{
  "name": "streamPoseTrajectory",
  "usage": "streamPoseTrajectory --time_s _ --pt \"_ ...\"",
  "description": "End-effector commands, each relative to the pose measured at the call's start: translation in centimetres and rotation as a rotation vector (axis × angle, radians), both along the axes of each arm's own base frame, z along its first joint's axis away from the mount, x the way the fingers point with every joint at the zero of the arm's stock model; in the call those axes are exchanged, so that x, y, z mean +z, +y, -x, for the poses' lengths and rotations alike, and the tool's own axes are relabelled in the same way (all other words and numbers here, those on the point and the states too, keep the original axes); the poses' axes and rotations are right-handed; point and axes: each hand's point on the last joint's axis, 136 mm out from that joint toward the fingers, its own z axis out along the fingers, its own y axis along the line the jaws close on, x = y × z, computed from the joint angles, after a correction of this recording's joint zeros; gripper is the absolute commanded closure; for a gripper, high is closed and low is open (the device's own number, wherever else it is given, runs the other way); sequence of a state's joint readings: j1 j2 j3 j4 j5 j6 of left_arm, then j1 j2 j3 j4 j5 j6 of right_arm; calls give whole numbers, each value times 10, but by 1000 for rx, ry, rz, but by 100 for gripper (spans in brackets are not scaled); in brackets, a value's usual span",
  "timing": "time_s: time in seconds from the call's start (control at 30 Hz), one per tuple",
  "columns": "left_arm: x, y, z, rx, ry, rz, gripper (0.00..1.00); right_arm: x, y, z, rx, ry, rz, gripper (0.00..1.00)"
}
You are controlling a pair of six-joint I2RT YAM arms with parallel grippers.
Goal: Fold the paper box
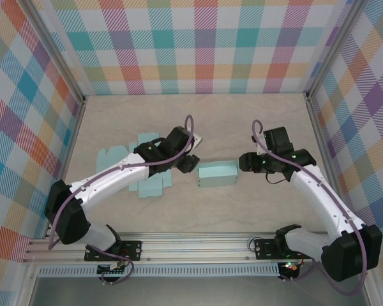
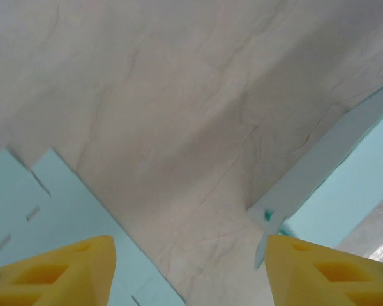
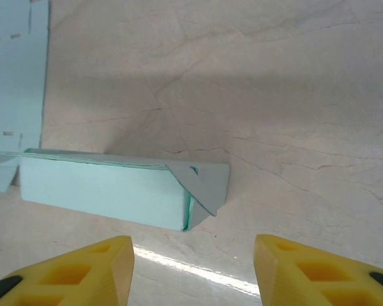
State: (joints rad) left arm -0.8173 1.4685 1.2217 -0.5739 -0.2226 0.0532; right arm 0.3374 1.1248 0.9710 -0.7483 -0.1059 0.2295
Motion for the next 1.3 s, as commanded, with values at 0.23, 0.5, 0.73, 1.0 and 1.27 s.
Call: streamPoseTrajectory --time_s 0.23,0.5,0.73,1.0,1.27 --pt "5 4 5 129 -38 181 39 -3 12 -21 78 -70 129 48" --pt "1 -14 11 57 8 210 49 -10 23 -28 105 -58 134 52" --pt "-17 -21 15 55 48 126 53 -12 28 -22 117 -38 128 59" --pt "-27 -23 7 94 3 -18 63 -20 25 -20 106 -7 152 65" --pt "-29 -29 7 97 13 -27 73 -21 27 -17 102 6 144 77"
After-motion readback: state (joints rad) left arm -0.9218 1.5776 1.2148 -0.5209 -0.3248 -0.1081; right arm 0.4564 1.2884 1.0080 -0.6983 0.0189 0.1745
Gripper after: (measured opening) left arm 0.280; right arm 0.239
